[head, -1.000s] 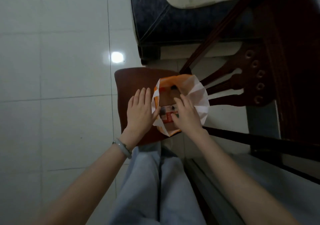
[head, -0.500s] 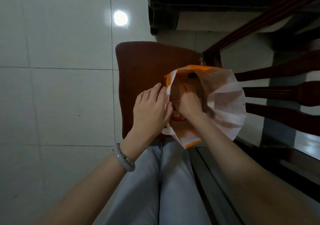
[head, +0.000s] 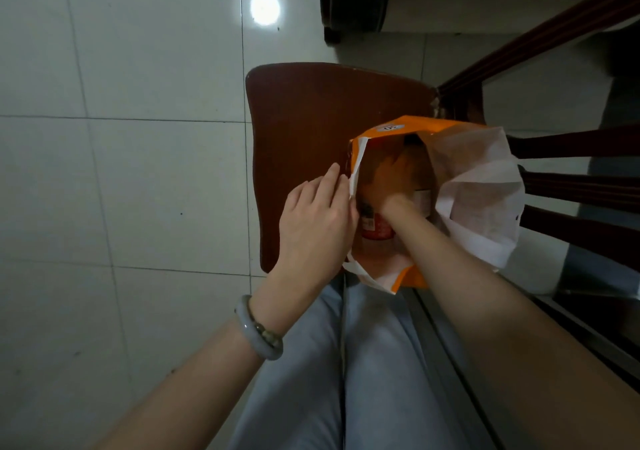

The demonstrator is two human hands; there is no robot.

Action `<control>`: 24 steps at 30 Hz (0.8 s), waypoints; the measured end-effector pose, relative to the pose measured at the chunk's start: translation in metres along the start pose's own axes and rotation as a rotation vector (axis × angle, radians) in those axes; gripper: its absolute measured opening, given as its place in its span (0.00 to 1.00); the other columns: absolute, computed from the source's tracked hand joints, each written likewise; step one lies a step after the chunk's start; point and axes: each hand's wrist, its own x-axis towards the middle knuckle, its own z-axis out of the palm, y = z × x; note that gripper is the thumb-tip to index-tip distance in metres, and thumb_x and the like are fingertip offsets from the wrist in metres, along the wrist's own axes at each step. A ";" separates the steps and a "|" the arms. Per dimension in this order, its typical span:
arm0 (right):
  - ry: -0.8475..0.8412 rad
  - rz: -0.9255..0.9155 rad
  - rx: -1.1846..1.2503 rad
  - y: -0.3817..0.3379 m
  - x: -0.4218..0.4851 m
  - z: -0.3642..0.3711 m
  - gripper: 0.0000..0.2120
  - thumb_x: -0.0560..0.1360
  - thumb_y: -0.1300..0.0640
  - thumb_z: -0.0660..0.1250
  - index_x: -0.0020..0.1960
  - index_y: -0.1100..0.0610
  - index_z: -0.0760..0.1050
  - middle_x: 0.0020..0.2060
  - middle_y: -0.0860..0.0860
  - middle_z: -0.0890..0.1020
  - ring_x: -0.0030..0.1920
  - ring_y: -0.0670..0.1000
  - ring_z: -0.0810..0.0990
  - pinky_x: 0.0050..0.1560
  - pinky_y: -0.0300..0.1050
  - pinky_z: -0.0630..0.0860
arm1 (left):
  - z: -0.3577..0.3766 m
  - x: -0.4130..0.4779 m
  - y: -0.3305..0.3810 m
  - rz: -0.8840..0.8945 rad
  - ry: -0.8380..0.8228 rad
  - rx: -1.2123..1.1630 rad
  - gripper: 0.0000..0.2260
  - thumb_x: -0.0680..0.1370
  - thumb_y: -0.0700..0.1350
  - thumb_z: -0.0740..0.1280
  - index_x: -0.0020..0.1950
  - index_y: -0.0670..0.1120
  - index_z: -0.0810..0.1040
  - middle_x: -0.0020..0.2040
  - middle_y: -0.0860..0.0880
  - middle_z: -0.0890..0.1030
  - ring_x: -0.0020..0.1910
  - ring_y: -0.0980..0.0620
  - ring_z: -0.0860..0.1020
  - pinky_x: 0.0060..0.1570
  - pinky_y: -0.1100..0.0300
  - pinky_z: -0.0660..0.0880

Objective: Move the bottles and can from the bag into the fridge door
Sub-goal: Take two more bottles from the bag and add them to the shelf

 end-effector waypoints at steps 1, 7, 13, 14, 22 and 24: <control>0.002 -0.005 -0.002 -0.003 0.002 0.002 0.39 0.75 0.40 0.59 0.73 0.63 0.49 0.72 0.65 0.58 0.71 0.65 0.58 0.70 0.60 0.55 | 0.000 0.000 -0.001 -0.002 -0.008 0.004 0.16 0.79 0.48 0.58 0.60 0.43 0.78 0.62 0.43 0.78 0.56 0.45 0.78 0.56 0.52 0.73; -0.096 -0.008 0.383 -0.012 -0.010 0.006 0.39 0.77 0.46 0.61 0.74 0.62 0.43 0.68 0.64 0.66 0.65 0.63 0.70 0.63 0.57 0.68 | 0.000 -0.002 -0.005 0.020 -0.023 0.006 0.15 0.78 0.49 0.61 0.60 0.43 0.77 0.62 0.43 0.78 0.56 0.44 0.78 0.55 0.51 0.74; 0.049 -0.053 0.413 0.012 -0.050 -0.025 0.38 0.76 0.44 0.61 0.74 0.59 0.45 0.62 0.62 0.73 0.57 0.60 0.76 0.54 0.51 0.72 | -0.001 -0.003 -0.001 0.002 0.001 -0.007 0.16 0.79 0.48 0.58 0.61 0.42 0.76 0.61 0.42 0.78 0.55 0.44 0.79 0.52 0.51 0.75; 0.104 -0.059 0.422 0.018 -0.063 -0.033 0.36 0.76 0.47 0.63 0.74 0.58 0.47 0.59 0.62 0.75 0.55 0.60 0.77 0.52 0.51 0.73 | -0.001 -0.002 -0.001 -0.010 0.006 -0.011 0.16 0.79 0.49 0.57 0.61 0.42 0.76 0.61 0.42 0.78 0.54 0.43 0.79 0.51 0.51 0.75; 0.373 -0.091 0.767 0.058 -0.161 -0.117 0.37 0.69 0.46 0.71 0.71 0.51 0.56 0.60 0.55 0.76 0.58 0.55 0.76 0.51 0.45 0.74 | -0.024 0.002 0.014 -0.013 0.007 -0.010 0.26 0.77 0.53 0.63 0.70 0.40 0.65 0.67 0.40 0.72 0.64 0.42 0.73 0.61 0.49 0.70; 0.405 -0.086 0.792 0.071 -0.181 -0.142 0.34 0.68 0.47 0.72 0.68 0.50 0.60 0.57 0.53 0.77 0.57 0.54 0.76 0.50 0.46 0.74 | -0.033 0.003 0.026 0.053 0.032 -0.006 0.27 0.76 0.53 0.64 0.70 0.40 0.65 0.67 0.39 0.72 0.66 0.41 0.71 0.64 0.47 0.68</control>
